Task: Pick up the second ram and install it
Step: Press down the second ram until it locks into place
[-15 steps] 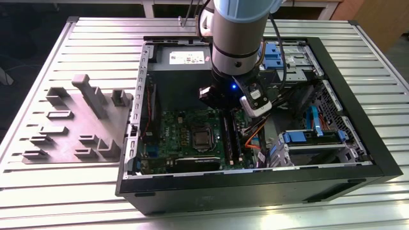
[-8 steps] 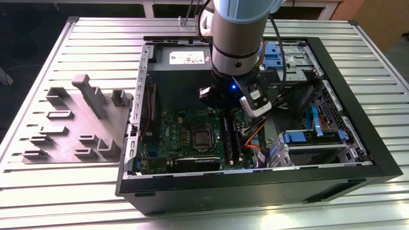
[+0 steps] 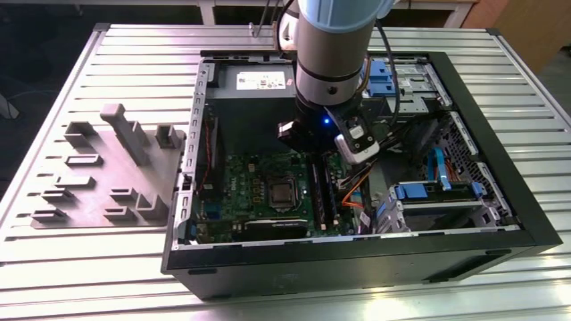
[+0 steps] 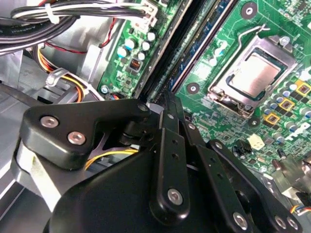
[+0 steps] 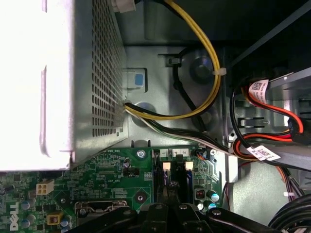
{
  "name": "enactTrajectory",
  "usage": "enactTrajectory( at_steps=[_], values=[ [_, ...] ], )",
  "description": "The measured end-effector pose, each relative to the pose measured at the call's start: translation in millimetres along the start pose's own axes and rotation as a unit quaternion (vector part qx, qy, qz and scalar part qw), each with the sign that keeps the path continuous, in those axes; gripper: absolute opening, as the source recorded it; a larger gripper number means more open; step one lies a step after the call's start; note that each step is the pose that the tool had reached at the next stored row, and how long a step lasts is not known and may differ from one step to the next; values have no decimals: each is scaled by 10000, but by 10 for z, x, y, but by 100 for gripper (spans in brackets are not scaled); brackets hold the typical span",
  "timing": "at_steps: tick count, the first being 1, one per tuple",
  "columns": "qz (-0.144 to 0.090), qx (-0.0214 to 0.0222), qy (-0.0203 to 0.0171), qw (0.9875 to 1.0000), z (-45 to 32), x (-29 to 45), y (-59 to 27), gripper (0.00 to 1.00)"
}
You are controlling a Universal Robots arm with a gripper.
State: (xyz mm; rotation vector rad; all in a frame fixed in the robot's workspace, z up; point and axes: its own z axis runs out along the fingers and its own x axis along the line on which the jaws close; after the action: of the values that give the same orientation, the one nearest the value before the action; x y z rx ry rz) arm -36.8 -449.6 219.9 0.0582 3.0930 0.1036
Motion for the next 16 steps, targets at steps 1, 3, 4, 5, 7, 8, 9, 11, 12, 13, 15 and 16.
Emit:
enactTrajectory(
  at_steps=[1, 3, 4, 5, 7, 8, 9, 11, 12, 13, 15, 16],
  values=[
    [0, 4, 2, 10000, -27, -1, 1, 10],
    [0, 10, 4, 10000, -63, -2, 2, 10],
    [-1, 12, 3, 10000, -63, -2, 3, 10],
    [-1, 19, 2, 10000, -63, -3, 3, 10],
    [-3, 49, 3, 10000, -66, -3, 0, 10],
    [-3, 64, 2, 10000, -67, -2, -8, 10],
    [-3, 75, 2, 10000, -68, -2, -19, 10],
    [-4, 89, 1, 10000, -69, -4, -55, 10],
    [-5, 96, 1, 10000, -72, -5, -78, 10],
    [-5, 100, 1, 9999, -73, -6, -100, 10],
    [-5, 109, 0, 9999, -75, -8, -143, 10],
    [-5, 114, 0, 9999, -76, -9, -165, 10]
  ],
)
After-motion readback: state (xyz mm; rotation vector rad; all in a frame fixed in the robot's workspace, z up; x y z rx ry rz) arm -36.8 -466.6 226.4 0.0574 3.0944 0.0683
